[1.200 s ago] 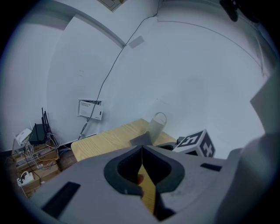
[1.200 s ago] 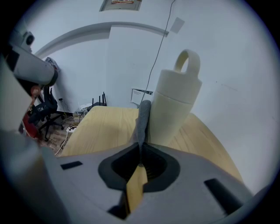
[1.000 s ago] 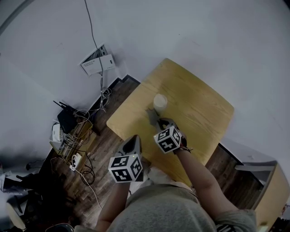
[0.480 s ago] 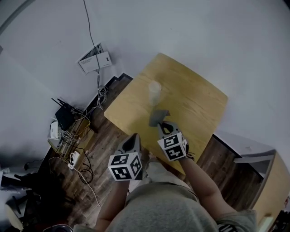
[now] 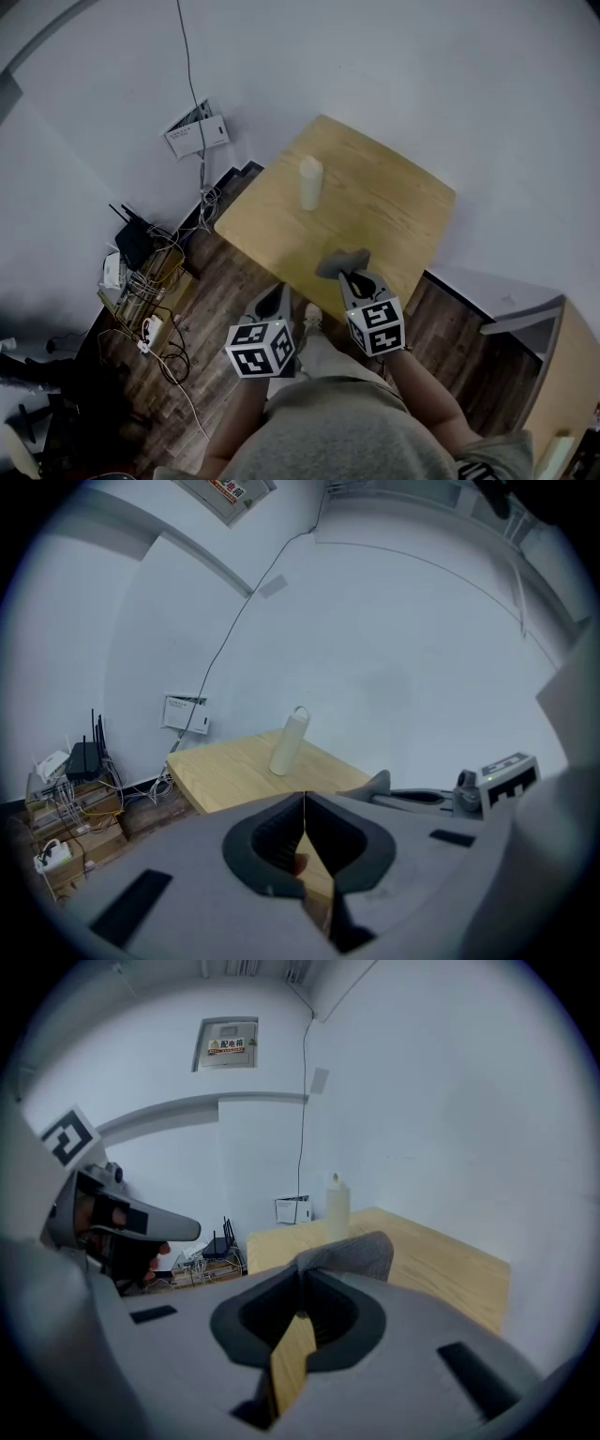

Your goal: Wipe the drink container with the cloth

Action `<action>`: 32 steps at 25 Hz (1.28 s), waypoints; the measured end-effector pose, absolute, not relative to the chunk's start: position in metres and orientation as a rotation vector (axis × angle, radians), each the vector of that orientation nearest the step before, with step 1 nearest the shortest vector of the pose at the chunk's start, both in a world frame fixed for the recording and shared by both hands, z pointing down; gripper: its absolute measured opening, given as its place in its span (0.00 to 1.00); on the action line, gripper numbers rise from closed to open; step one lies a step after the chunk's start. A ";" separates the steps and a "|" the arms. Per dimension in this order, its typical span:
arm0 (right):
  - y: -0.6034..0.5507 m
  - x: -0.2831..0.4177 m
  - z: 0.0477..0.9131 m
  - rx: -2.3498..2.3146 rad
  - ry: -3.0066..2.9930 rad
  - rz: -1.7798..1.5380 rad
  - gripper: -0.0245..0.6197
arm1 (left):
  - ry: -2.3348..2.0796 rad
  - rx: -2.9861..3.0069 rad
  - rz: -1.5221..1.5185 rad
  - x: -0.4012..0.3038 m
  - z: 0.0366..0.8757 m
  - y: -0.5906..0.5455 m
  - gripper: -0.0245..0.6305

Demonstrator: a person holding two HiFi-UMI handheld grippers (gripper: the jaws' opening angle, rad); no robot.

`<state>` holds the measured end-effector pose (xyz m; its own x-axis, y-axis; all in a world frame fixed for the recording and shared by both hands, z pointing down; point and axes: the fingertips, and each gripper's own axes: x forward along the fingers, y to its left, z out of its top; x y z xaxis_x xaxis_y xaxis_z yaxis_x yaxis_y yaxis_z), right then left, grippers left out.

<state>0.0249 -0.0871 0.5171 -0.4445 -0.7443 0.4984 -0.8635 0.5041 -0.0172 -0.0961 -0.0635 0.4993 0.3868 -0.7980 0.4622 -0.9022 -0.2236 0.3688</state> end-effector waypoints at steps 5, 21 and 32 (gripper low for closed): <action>-0.057 0.031 0.498 1.350 -2.365 0.371 0.05 | -1.447 2.069 0.216 -0.096 0.495 -0.039 0.04; -0.025 0.034 0.467 1.385 -2.445 0.370 0.05 | -1.463 2.068 0.202 -0.104 0.492 -0.008 0.04; -0.026 0.029 0.461 1.387 -2.468 0.369 0.05 | -1.468 2.055 0.185 -0.112 0.493 -0.009 0.04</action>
